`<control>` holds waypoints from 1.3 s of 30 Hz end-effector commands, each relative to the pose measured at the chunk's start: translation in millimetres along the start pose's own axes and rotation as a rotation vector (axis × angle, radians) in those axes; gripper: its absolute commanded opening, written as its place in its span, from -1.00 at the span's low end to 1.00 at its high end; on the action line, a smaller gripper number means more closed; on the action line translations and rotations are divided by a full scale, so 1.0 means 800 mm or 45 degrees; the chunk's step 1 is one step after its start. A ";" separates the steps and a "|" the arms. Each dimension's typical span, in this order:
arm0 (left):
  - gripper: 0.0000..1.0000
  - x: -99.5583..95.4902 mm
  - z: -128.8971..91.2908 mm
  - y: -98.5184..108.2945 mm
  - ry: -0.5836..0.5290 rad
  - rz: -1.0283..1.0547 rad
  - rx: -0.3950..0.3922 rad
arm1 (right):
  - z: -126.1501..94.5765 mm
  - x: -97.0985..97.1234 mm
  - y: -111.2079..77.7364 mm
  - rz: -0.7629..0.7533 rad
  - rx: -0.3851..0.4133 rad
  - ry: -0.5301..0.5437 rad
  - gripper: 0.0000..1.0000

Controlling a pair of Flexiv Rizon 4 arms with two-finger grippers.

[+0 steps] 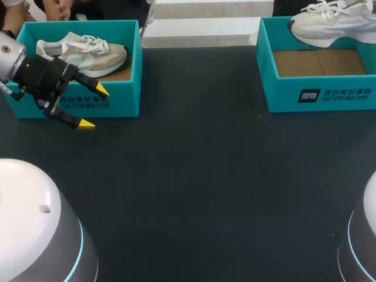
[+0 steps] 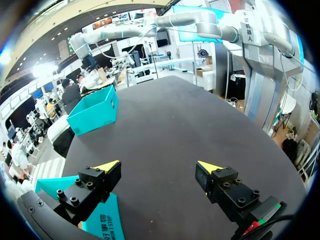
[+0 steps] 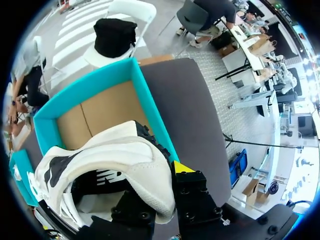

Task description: Take the shoe out of the shoebox, open the shoe tongue, remove and reinsert the insole, then place the shoe into the shoebox

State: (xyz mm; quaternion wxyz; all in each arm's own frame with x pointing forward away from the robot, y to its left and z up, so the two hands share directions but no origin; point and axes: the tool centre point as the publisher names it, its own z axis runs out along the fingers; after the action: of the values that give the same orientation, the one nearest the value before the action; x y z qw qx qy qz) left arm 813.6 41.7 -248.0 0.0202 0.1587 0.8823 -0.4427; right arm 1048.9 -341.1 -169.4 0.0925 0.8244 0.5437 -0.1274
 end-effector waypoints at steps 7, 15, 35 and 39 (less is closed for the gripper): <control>1.00 0.001 0.000 0.000 0.001 -0.001 -0.004 | 0.029 0.017 -0.016 0.018 -0.104 -0.022 -1.00; 1.00 0.001 0.000 0.000 0.001 -0.001 -0.004 | 0.050 0.024 -0.004 -0.016 -0.150 -0.053 -1.00; 1.00 0.001 0.000 0.000 0.001 -0.001 -0.004 | 0.102 0.043 0.039 -0.046 -0.220 -0.084 -1.00; 1.00 0.001 0.000 0.000 0.001 -0.001 -0.004 | 0.111 0.046 0.037 -0.038 -0.219 -0.084 -1.00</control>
State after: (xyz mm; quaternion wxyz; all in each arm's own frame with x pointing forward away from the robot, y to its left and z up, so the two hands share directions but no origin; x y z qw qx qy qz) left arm 813.6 41.7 -248.0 0.0202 0.1587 0.8823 -0.4427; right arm 1078.2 -346.7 -259.8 0.1788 0.7994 0.5629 -0.1097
